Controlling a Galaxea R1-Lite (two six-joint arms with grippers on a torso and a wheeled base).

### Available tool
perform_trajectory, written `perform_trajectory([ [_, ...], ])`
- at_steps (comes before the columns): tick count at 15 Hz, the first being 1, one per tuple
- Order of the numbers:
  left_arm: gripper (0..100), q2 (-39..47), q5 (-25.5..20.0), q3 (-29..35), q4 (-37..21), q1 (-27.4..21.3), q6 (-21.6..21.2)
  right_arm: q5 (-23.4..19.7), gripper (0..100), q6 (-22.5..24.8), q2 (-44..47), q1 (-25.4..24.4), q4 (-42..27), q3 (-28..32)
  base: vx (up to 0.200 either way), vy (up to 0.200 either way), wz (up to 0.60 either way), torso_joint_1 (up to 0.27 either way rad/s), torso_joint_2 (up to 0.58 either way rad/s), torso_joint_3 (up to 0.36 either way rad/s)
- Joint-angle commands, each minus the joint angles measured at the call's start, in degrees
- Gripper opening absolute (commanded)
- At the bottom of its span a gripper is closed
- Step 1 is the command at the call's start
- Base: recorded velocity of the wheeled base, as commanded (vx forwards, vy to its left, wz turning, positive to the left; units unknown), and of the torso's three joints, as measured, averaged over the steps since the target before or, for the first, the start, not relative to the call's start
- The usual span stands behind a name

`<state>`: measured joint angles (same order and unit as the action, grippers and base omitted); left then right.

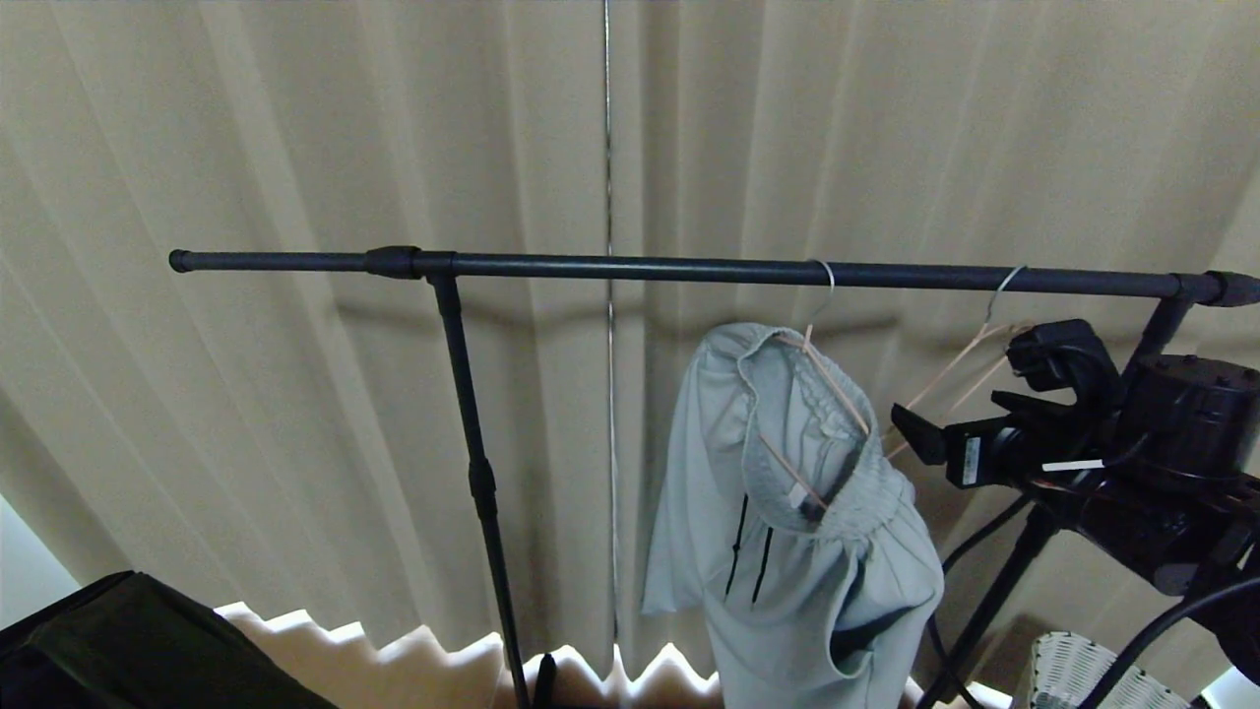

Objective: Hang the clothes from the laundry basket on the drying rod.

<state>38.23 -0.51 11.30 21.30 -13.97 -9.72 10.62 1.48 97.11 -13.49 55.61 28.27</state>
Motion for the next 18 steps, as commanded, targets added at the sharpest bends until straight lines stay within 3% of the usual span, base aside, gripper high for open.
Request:
perform_trajectory([
  [1,0,0.09,-0.02,-0.05,0.06,0.00,0.05,0.19,100,0.02,3.61,-0.22,-0.07,1.88,0.000,0.000,0.00,0.000,0.00,0.000],
  [7,0,0.09,-0.02,-0.14,0.06,0.00,-0.04,3.27,100,0.02,6.51,-0.22,-0.24,3.55,0.000,0.000,0.00,0.000,0.00,0.000],
  [18,0,-0.09,-0.02,-0.31,0.06,-0.09,-0.04,3.97,100,0.11,-1.49,2.42,-2.79,-4.89,0.000,0.000,0.00,0.000,0.00,0.000],
])
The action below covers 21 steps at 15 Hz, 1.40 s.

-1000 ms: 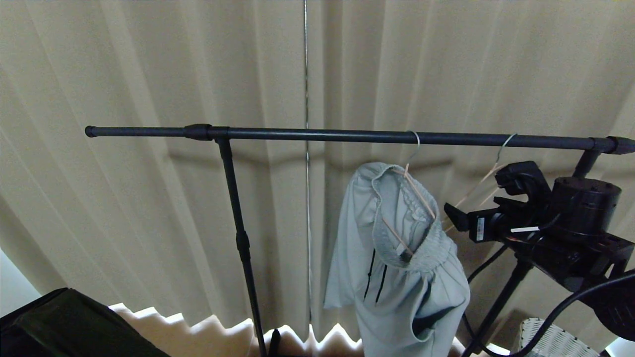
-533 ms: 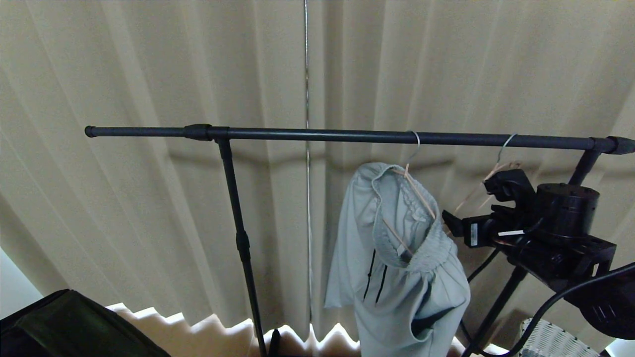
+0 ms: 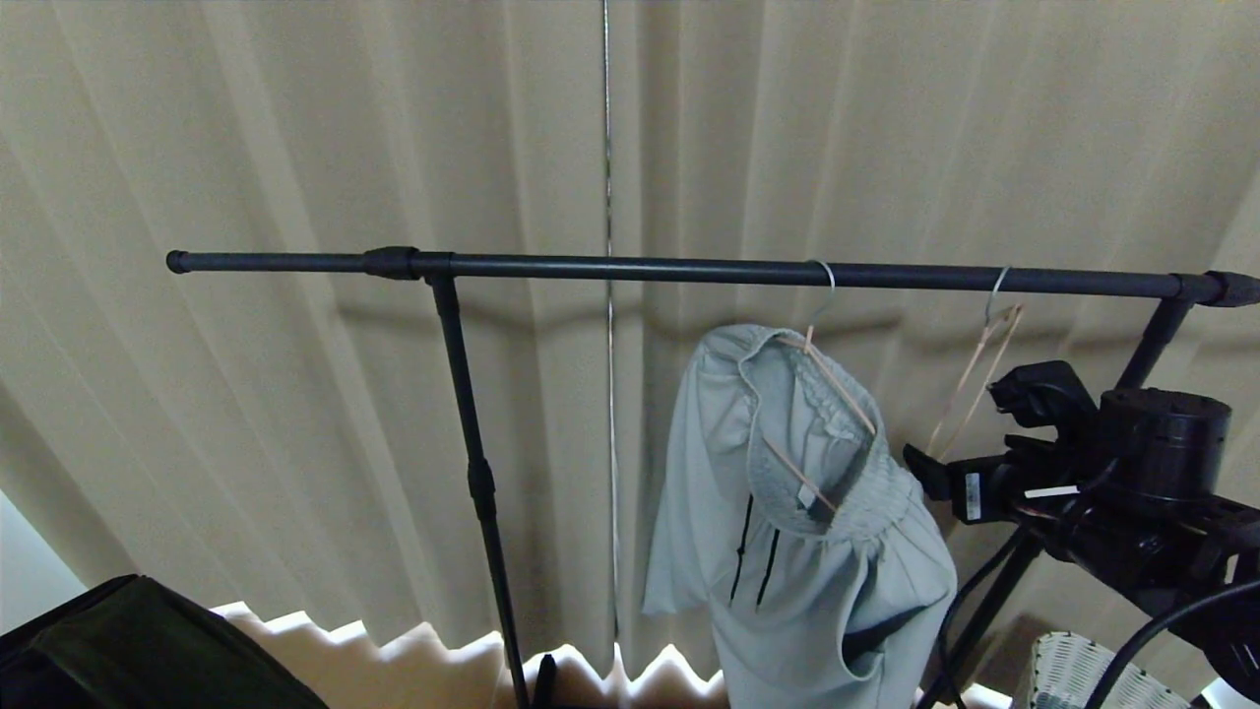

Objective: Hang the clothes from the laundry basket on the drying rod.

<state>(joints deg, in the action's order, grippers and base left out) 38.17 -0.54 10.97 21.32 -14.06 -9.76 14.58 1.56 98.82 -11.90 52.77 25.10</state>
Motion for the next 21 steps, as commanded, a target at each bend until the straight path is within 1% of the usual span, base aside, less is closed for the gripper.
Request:
perform_trajectory([
  [1,0,-0.02,0.01,0.01,0.04,-0.01,0.01,-0.08,100,0.02,-4.42,1.26,0.05,-2.69,0.000,0.000,0.00,0.000,0.00,0.000],
  [4,0,-0.02,0.01,-0.07,0.04,-0.01,0.01,-0.78,100,0.11,-8.47,3.81,0.05,-5.50,0.000,0.000,0.00,0.000,0.00,0.000],
  [6,0,-0.20,0.01,-0.07,-0.05,-0.01,0.01,-0.87,100,0.11,-9.43,5.22,0.05,-5.76,0.000,0.000,0.00,0.000,0.00,0.000],
  [9,0,-0.29,0.01,-0.16,0.04,-0.01,0.01,-3.24,100,0.11,-11.01,7.94,0.05,-5.68,0.000,0.000,0.00,0.000,0.00,0.000],
  [11,0,-0.20,-0.08,-0.25,-0.05,-0.01,0.01,-4.47,100,0.11,-11.28,8.65,-0.04,-5.85,0.000,0.000,0.00,0.000,0.00,0.000],
  [13,0,-0.02,-1.66,-0.60,-0.05,-0.27,0.01,-5.00,100,0.11,-11.10,8.56,-0.30,-5.68,0.000,0.000,0.00,0.000,0.00,0.000],
  [14,0,-0.11,-3.51,-0.69,-0.05,-0.45,0.01,-5.09,100,0.11,-11.01,7.86,-2.06,-5.24,0.000,0.000,0.00,0.000,0.00,0.000],
  [15,0,-0.02,-4.12,-0.69,-0.05,-0.45,0.01,-5.70,100,0.11,-11.01,7.06,-3.55,-4.71,0.000,0.000,0.00,0.000,0.00,0.000],
  [18,0,0.06,-4.39,-0.60,-0.05,-0.45,0.01,-6.32,100,0.02,-10.05,4.34,-7.86,-1.90,0.000,0.000,0.00,0.000,0.00,0.000],
  [20,0,0.06,-4.39,-0.60,-0.05,-0.53,0.01,-6.05,100,-0.07,-8.47,2.32,-9.27,0.21,0.000,0.000,0.00,0.000,0.00,0.000],
  [21,0,0.06,-4.39,-0.60,-0.05,-0.45,0.01,-5.97,100,-0.07,-8.11,2.05,-9.44,0.56,0.000,0.000,0.00,0.000,0.00,0.000],
])
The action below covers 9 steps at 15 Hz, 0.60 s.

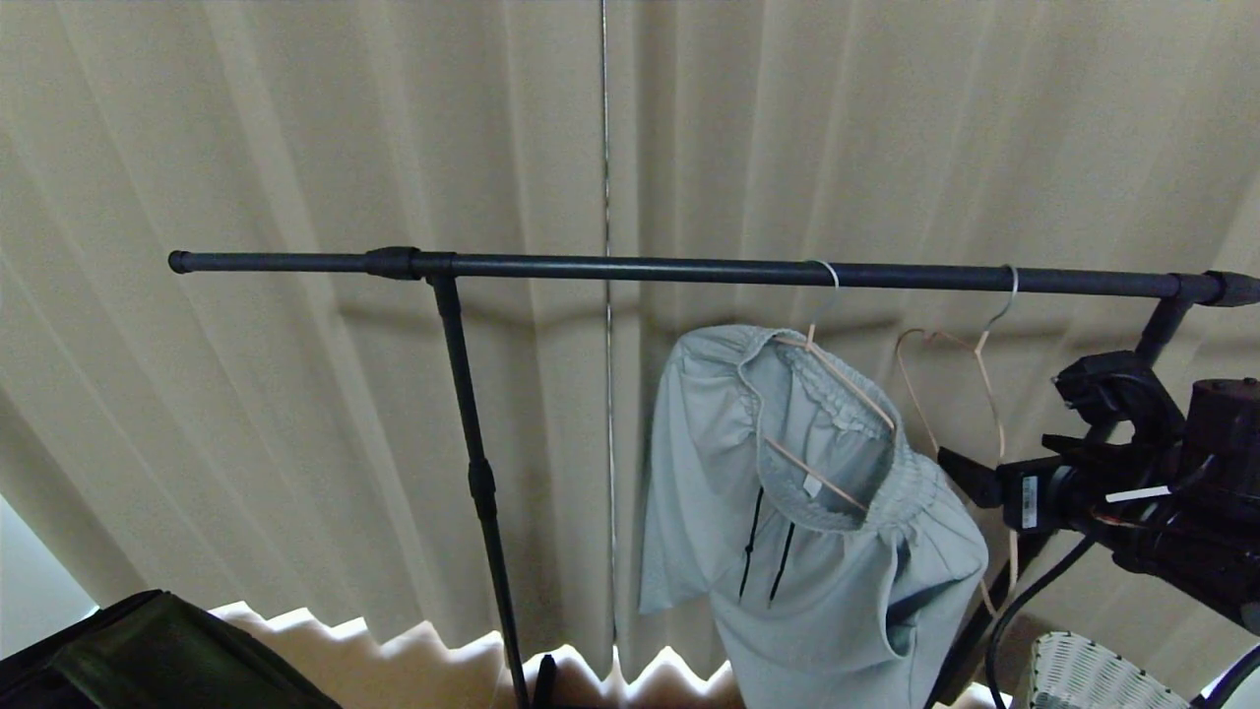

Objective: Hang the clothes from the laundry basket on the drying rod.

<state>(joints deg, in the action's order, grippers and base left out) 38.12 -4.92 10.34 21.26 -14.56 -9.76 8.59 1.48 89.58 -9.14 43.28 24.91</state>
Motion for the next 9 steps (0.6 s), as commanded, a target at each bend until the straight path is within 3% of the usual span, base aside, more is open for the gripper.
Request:
perform_trajectory([
  [1,0,0.11,0.00,0.03,0.01,-0.03,0.01,0.37,100,0.02,2.27,-1.76,-0.47,1.55,0.000,0.000,0.00,0.000,0.00,0.000],
  [9,0,0.11,0.00,0.03,0.01,-0.03,0.10,3.62,100,-1.56,2.88,-2.02,-2.06,1.29,0.000,0.000,0.00,0.000,0.00,0.000],
])
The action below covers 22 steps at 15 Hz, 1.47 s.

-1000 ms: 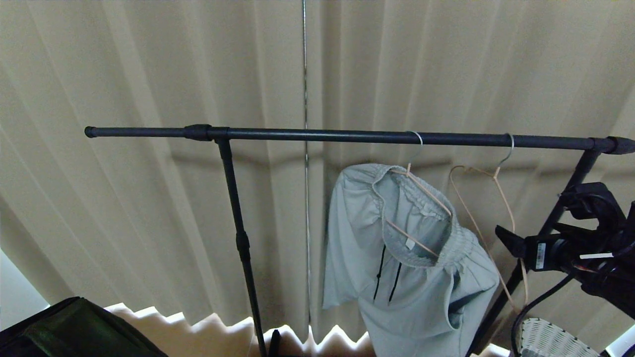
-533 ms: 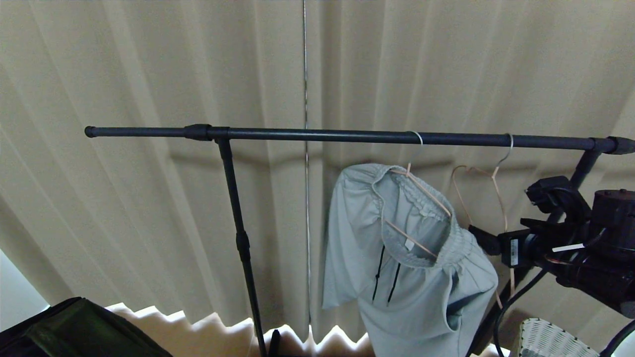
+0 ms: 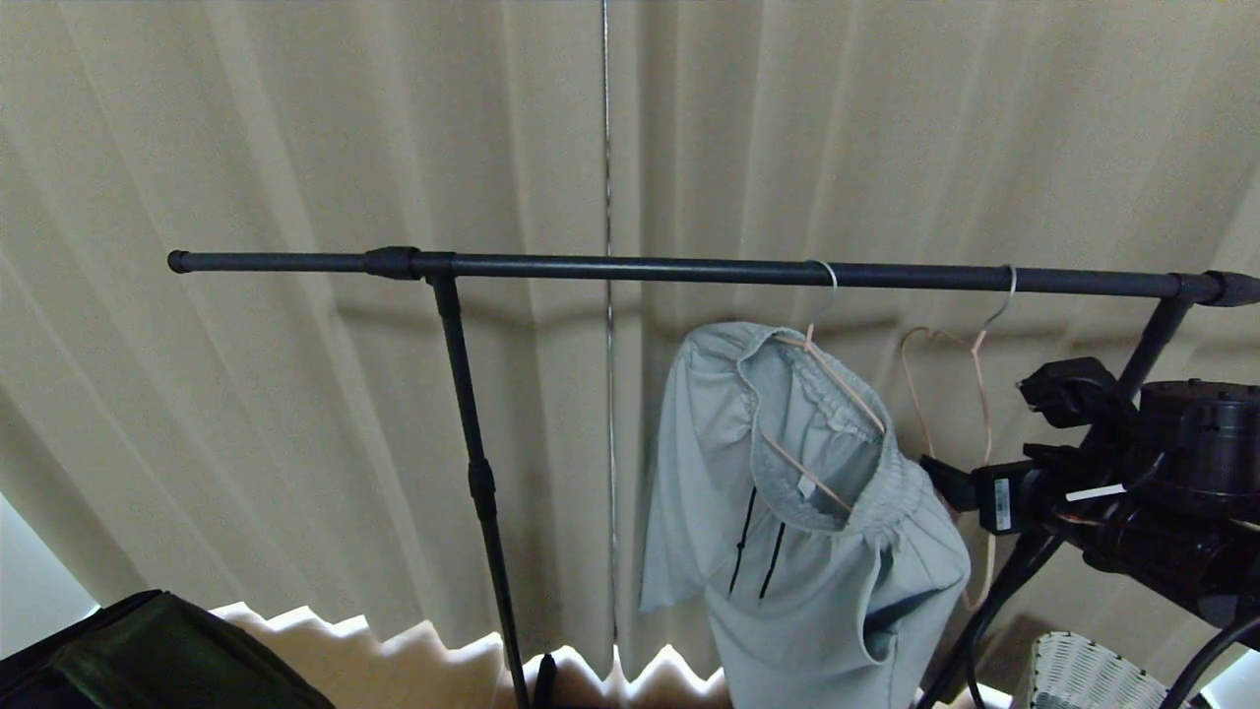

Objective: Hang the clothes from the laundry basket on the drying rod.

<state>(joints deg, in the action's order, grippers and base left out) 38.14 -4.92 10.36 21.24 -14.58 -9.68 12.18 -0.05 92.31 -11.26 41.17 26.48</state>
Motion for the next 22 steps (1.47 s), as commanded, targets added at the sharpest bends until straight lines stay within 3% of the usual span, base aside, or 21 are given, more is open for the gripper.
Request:
perform_trajectory([
  [1,0,0.09,0.00,0.01,0.03,0.08,0.01,0.21,100,-0.13,0.07,0.19,0.05,-0.37,0.000,0.000,0.00,0.000,0.00,0.000],
  [4,0,-0.09,0.00,0.10,0.03,0.08,0.01,0.30,100,-0.21,0.15,0.98,0.05,-0.73,0.000,0.000,0.00,0.000,0.00,0.000],
  [5,0,-0.09,0.00,0.10,0.03,0.08,0.01,0.30,0,-0.30,0.15,0.98,0.05,-0.81,0.000,0.000,0.00,0.000,0.00,0.000],
  [17,0,-0.09,0.00,0.18,0.03,0.08,0.01,-0.23,0,-0.74,-0.55,3.88,0.84,-1.60,0.000,0.000,0.00,0.000,0.00,0.000],
  [22,0,-0.26,0.09,0.01,0.12,0.08,0.01,-0.84,0,-0.74,-6.09,3.88,0.58,-1.96,0.000,0.000,0.00,0.000,0.00,0.000],
])
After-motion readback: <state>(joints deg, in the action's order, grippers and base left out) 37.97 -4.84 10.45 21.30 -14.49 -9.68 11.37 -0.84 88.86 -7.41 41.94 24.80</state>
